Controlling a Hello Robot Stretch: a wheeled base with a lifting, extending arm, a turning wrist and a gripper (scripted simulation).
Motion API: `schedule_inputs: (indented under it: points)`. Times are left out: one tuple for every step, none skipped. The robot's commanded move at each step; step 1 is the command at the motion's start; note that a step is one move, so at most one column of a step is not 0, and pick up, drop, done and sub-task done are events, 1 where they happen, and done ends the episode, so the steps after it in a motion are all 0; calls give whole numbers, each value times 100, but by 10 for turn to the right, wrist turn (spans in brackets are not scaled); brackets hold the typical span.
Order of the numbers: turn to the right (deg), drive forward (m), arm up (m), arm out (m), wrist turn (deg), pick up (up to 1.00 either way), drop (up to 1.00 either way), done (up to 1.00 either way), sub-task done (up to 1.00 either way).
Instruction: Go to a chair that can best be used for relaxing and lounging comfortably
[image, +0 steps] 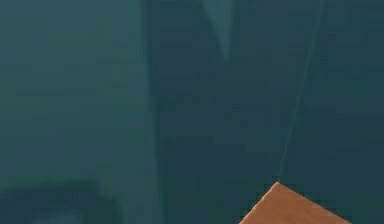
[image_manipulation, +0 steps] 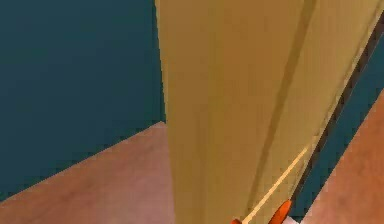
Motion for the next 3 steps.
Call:
schedule_inputs:
  points:
    - [450, 0, 0, 0, 0, 0, 0, 0, 0]
    - [0, 30, 0, 0, 0, 0, 0, 0, 0]
    - [270, 0, 0, 0, 0, 0, 0, 0, 0]
